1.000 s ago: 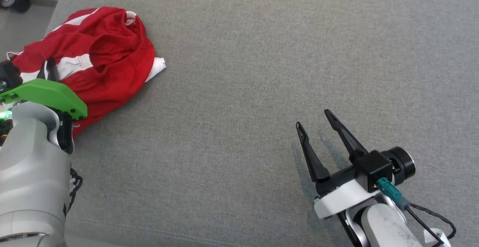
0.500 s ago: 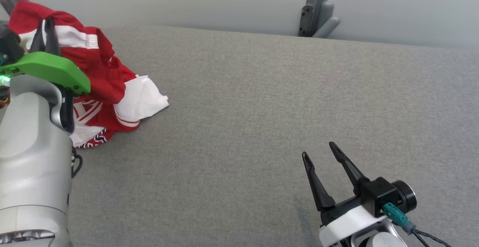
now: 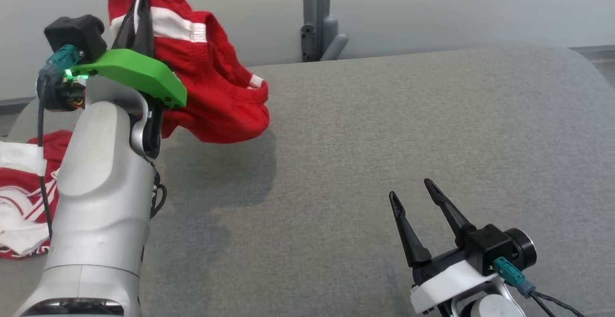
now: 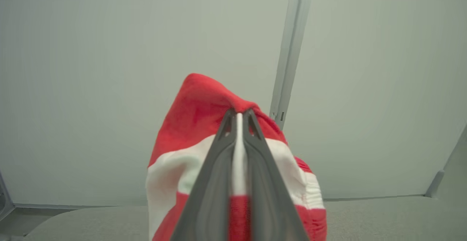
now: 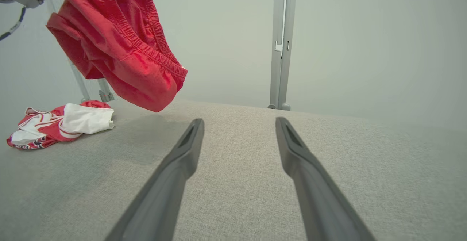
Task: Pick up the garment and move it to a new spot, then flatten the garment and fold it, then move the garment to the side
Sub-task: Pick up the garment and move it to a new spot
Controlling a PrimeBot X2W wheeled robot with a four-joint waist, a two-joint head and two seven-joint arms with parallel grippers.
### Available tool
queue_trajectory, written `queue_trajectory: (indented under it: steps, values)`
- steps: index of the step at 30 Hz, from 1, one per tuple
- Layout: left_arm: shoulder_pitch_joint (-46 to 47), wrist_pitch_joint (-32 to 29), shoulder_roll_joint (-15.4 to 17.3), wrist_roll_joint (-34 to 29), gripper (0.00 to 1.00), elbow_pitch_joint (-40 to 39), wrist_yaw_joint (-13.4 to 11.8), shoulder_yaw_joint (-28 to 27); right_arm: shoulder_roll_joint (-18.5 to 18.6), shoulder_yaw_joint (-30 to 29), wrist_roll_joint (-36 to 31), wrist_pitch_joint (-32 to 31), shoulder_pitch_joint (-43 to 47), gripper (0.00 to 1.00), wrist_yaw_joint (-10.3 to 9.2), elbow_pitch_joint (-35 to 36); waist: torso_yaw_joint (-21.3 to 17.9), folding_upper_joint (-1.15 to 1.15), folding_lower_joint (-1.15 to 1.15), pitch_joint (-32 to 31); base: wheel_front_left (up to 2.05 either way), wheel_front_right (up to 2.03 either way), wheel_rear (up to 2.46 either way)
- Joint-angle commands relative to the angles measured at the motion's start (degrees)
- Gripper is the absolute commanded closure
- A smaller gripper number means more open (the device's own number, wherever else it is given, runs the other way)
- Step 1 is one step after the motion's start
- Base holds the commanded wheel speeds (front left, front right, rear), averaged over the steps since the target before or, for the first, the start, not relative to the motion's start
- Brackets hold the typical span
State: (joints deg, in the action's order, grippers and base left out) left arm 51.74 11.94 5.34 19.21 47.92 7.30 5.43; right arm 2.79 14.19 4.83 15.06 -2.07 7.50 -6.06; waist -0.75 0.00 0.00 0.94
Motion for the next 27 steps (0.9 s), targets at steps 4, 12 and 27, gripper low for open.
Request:
queue_trajectory:
  steps: [4,12,27]
  values:
    - [-1.16,-1.42,-1.61,1.25,1.00,-3.38,-0.05,2.26,0.19,0.08,-0.42,0.21,-0.45,0.00,-0.02,0.09,-10.05,0.00,0.00,0.08,0.00,0.00,0.00]
    - [-2.22,-3.49,-2.39,4.79,1.00,-7.48,-1.22,8.61,0.15,0.44,0.76,0.21,-0.56,0.00,-0.02,0.82,-17.26,0.00,0.00,2.23,0.00,0.00,0.00]
    - [-8.02,0.20,-0.91,6.90,1.00,-4.20,-4.13,21.14,0.13,0.69,3.23,0.22,-1.83,0.00,-0.02,2.82,-22.54,0.00,0.00,7.39,0.00,0.00,0.00]
